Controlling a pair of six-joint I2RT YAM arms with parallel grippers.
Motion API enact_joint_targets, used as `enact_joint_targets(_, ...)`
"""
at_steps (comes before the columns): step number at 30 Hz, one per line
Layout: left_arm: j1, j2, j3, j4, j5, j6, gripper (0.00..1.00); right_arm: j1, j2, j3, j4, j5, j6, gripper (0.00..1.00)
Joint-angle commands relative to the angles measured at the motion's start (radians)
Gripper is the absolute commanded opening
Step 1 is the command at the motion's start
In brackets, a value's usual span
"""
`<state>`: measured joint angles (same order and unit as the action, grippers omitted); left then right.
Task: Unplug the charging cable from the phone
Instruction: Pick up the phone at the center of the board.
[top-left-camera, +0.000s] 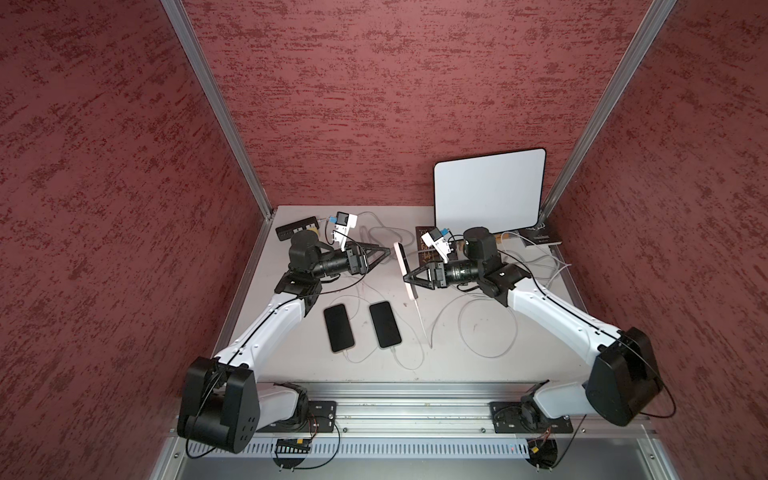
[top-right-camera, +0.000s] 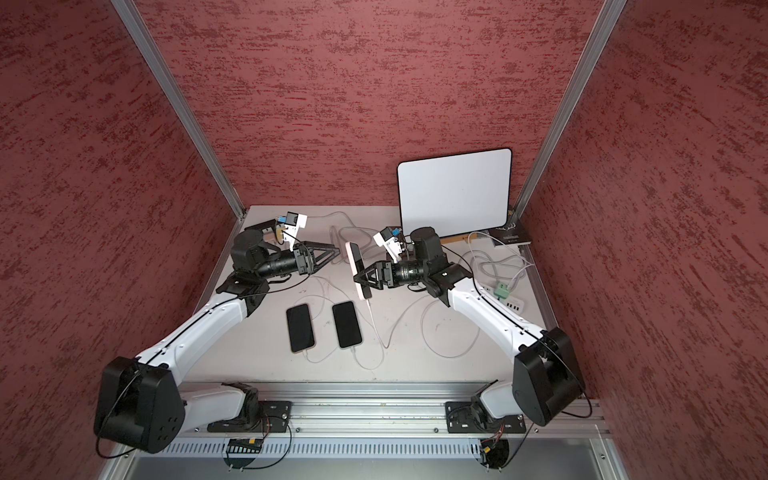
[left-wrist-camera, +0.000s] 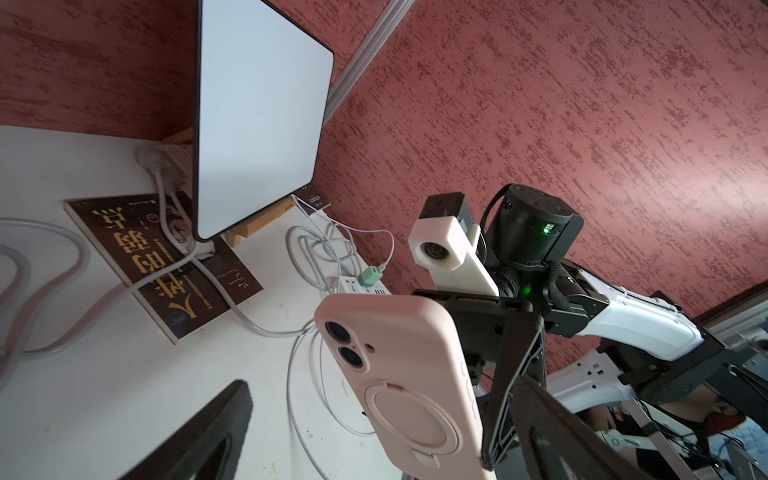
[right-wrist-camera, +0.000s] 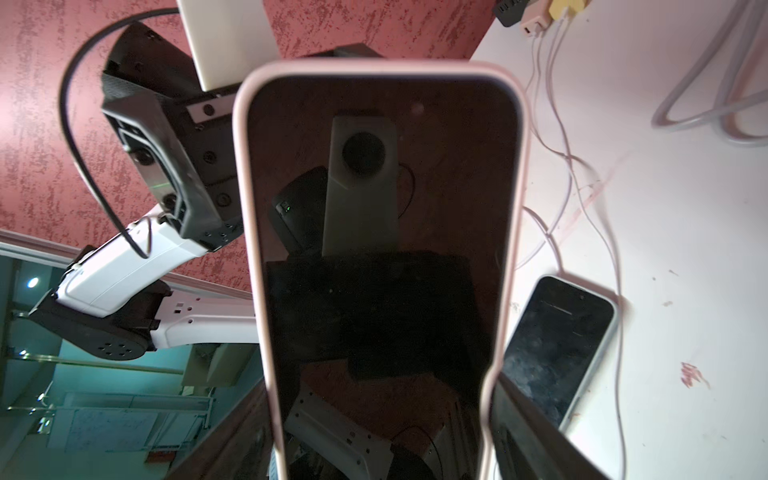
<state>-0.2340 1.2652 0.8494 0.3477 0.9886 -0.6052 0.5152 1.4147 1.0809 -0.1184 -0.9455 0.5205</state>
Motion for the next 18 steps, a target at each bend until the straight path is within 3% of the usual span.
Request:
enact_joint_targets(1, -0.028, 0.002, 0.032, 0.063, 0.101, -0.027, 1.00, -0.005, -0.043, -0.015, 0.129, -0.079, 0.025, 0.60)
enact_joint_targets(18, -0.147, 0.039, 0.097, -0.053, 0.147, 0.059, 1.00, 0.034, -0.127, -0.041, 0.160, -0.136, -0.010, 0.60)
